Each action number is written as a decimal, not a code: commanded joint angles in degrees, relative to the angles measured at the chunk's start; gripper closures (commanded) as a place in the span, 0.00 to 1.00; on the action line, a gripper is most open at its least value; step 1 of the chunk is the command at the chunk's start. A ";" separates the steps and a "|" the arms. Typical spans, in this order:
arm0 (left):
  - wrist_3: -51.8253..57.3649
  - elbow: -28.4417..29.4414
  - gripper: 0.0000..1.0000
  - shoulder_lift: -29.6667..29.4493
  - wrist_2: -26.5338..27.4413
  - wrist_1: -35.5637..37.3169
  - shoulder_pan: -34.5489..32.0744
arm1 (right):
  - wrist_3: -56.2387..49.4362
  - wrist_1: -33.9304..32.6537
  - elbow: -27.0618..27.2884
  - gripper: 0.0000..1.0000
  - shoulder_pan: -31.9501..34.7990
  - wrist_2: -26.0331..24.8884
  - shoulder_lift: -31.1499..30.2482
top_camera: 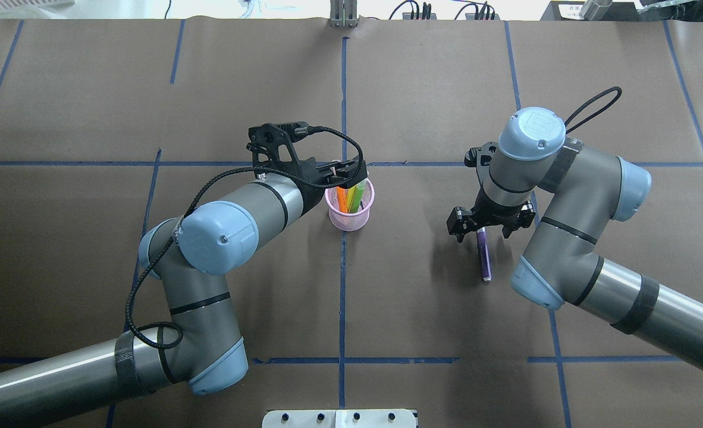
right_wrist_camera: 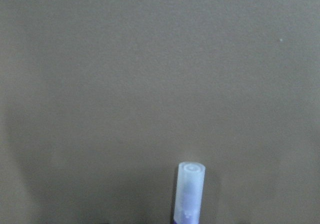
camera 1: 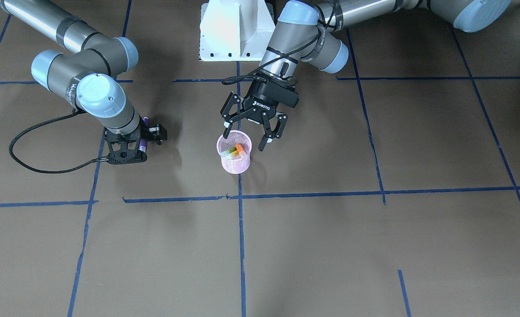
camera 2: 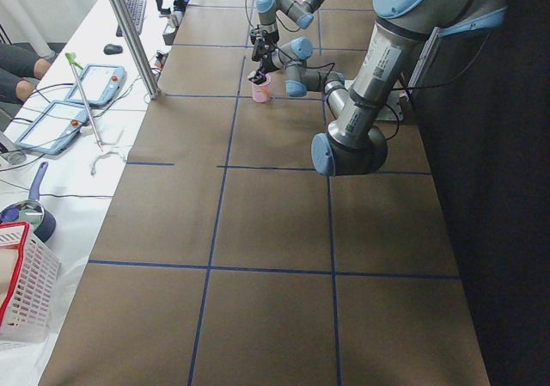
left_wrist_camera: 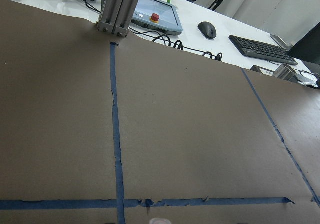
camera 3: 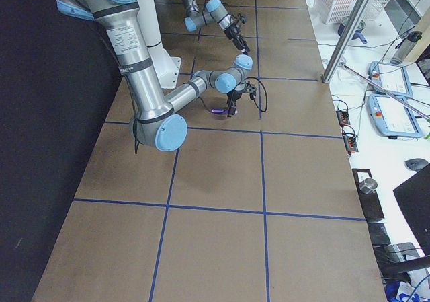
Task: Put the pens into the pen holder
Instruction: 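Open the left gripper and withdraw it while the right gripper lifts the purple marker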
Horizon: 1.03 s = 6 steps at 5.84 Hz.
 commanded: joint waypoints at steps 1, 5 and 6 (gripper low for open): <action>0.28 -0.98 0.00 0.07 -1.73 1.00 -2.33 | 0.02 -0.06 -0.22 0.20 -0.02 0.09 -0.03; 2.37 -6.78 0.00 -0.02 -37.31 21.22 -22.19 | -0.15 -0.06 -0.14 0.94 -0.02 0.26 0.23; 2.82 -6.78 0.00 0.50 -37.34 21.31 -22.82 | -0.07 -0.06 -0.05 0.99 -0.02 0.26 0.67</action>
